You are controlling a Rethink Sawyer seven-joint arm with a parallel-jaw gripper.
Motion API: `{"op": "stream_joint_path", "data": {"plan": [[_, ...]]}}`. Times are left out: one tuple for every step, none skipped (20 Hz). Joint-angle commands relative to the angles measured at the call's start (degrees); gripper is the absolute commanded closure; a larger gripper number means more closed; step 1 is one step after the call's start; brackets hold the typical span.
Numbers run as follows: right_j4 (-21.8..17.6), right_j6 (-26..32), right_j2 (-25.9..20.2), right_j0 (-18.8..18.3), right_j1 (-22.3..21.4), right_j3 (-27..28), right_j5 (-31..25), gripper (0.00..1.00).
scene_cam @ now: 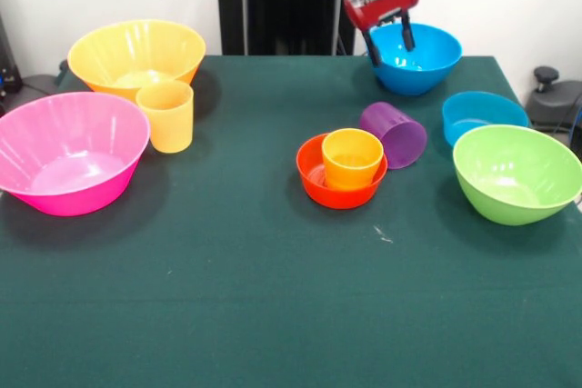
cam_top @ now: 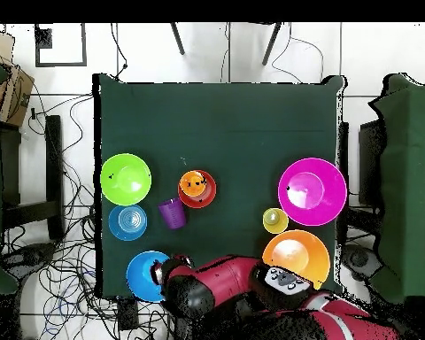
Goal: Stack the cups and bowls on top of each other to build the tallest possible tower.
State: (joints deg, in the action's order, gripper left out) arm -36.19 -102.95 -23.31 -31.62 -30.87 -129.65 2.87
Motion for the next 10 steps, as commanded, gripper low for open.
{"op": "stream_joint_path", "data": {"plan": [[-4.41, -3.69, 2.73, 2.96, 7.29, 9.57, 3.76, 0.0], [-4.74, -3.82, 3.33, 3.41, 7.59, 9.9, 4.42, 0.0], [-4.99, -3.78, 3.6, 3.59, 7.8, 10.26, 4.71, 0.0], [-5.38, -3.62, 3.59, 3.28, 8.19, 10.5, 4.93, 0.0], [-5.77, -3.46, 3.59, 2.97, 8.58, 10.74, 5.15, 0.0], [-5.97, -3.38, 3.67, 2.82, 8.74, 10.95, 5.09, 0.0], [-6.22, -3.31, 3.88, 2.93, 8.9, 11.39, 5.22, 0.0], [-6.71, -3.14, 3.61, 2.54, 9.56, 11.81, 5.28, 0.0], [-7.19, -2.97, 3.34, 2.15, 10.21, 12.24, 5.35, 0.0], [-7.12, -3.26, 3.97, 2.84, 9.99, 12.32, 5.8, 0.0]]}}
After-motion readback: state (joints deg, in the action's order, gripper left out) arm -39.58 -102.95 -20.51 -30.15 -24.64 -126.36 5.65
